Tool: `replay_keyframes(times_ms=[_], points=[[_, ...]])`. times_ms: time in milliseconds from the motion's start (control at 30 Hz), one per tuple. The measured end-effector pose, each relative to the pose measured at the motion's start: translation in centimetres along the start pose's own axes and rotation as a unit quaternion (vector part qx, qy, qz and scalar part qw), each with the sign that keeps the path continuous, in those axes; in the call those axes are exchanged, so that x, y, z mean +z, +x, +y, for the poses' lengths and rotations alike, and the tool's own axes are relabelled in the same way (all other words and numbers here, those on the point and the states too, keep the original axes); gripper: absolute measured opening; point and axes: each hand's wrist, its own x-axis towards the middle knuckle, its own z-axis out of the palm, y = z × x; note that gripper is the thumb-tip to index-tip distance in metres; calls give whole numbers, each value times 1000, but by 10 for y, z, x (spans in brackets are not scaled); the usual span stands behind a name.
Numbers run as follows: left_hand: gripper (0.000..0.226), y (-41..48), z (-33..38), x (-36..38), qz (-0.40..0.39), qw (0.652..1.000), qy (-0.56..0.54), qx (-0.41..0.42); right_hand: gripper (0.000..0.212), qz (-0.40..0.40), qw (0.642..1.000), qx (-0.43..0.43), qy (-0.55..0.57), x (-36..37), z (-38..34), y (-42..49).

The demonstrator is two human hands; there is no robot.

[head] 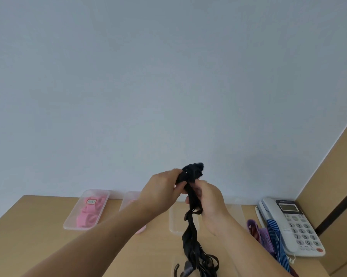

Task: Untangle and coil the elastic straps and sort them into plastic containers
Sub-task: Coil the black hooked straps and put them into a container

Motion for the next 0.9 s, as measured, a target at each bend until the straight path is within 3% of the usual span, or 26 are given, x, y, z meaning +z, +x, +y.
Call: replay_keyframes(times_ms=[100, 233, 300, 367, 433, 500, 600, 733, 900], points=[[23, -3, -1, 3, 32, 987, 72, 137, 46, -35, 994, 26, 104, -4, -5, 2], [18, -4, -4, 8, 87, 969, 102, 207, 51, -43, 996, 30, 67, -8, -10, 3], [27, -5, -6, 11, 84, 984, 27, 151, 44, -34, 997, 12, 75, -9, -11, 3], [45, -5, -2, 7, 6, 990, -139, 9, 42, -36, 994, -18, 100, -13, -10, 4], [60, -1, 1, -3, -104, 937, -300, -142, 46, -53, 993, -40, 97, -19, -9, 3], [59, 1, -2, -11, -158, 878, -397, -217, 39, -93, 990, -53, 88, -23, -7, 2], [34, 2, -1, -20, -220, 886, -376, -160, 32, -142, 987, -68, 35, -24, -3, 0], [37, 0, -4, -18, -260, 872, -393, -130, 38, -140, 988, -65, -15, -27, 1, -1], [35, -4, -6, -5, -141, 881, -421, -165, 43, -83, 994, -69, 13, -18, -1, 0]])
